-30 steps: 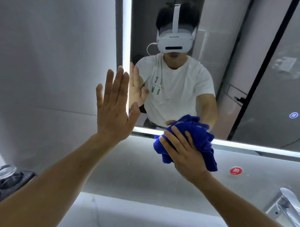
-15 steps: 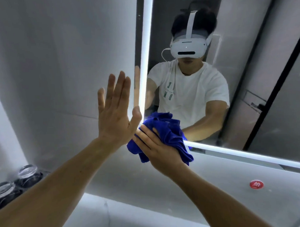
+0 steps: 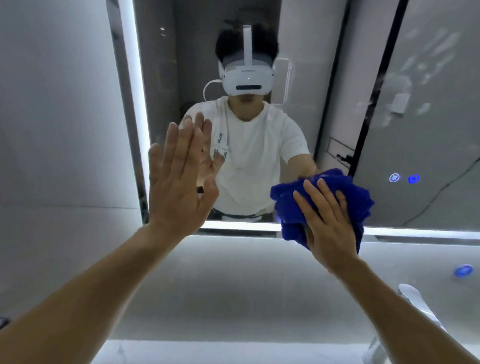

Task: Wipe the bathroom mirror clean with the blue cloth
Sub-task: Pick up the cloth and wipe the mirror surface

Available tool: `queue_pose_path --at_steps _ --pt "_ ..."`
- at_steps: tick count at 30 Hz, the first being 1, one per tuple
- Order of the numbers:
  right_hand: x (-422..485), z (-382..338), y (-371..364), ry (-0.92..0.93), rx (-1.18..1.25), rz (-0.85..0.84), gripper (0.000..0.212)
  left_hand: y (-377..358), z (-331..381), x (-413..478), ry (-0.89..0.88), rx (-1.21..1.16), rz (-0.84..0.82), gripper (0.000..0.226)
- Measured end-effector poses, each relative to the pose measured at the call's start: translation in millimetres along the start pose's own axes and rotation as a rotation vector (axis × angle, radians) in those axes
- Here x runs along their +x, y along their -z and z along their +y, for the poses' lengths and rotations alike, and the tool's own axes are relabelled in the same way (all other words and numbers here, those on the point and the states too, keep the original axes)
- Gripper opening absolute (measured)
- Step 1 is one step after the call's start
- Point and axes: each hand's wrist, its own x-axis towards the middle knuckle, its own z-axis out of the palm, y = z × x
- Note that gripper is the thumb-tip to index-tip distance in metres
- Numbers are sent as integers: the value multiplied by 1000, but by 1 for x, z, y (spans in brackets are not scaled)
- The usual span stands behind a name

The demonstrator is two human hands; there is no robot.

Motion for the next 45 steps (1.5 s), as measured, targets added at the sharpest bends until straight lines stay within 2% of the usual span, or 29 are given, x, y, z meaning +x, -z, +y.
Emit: queue_pose_path --at_steps 4,6,9,11,16,19,21,23,27,30,33,38,42,45 --pt "86 13 11 -276 105 215 45 -12 20 19 -17 5 48 66" --pt "123 16 16 -312 83 266 45 -16 25 27 -14 37 61 68" --pt "120 6 9 -308 46 294 48 -15 28 33 -1 56 45 67" --pt "85 -5 -4 -239 38 244 52 -13 32 31 -15 44 30 64" --pt "-18 -11 -30 67 -80 -34 76 -9 44 26 -36 8 -24 62" --pt "-32 -1 -26 151 -115 -147 91 -6 53 31 -35 -6 -17 62" --pt "-19 2 -16 160 -80 -142 91 -6 57 37 -41 -6 -7 63" --pt "16 6 -4 85 -5 -52 86 -8 61 45 -42 1 -5 64" --pt "136 29 28 -225 116 221 53 -7 66 64 -39 59 21 65" --pt "199 35 46 -355 127 305 52 1 68 84 -37 77 62 65" --pt "204 23 42 -403 107 331 52 7 70 100 -42 86 79 64" --pt "137 6 12 -172 33 217 52 9 67 111 -68 117 64 63" --pt "86 3 4 -102 -2 123 55 16 65 122 -90 110 56 61" --pt "100 13 15 -94 27 127 52 21 60 130 -83 94 50 66"
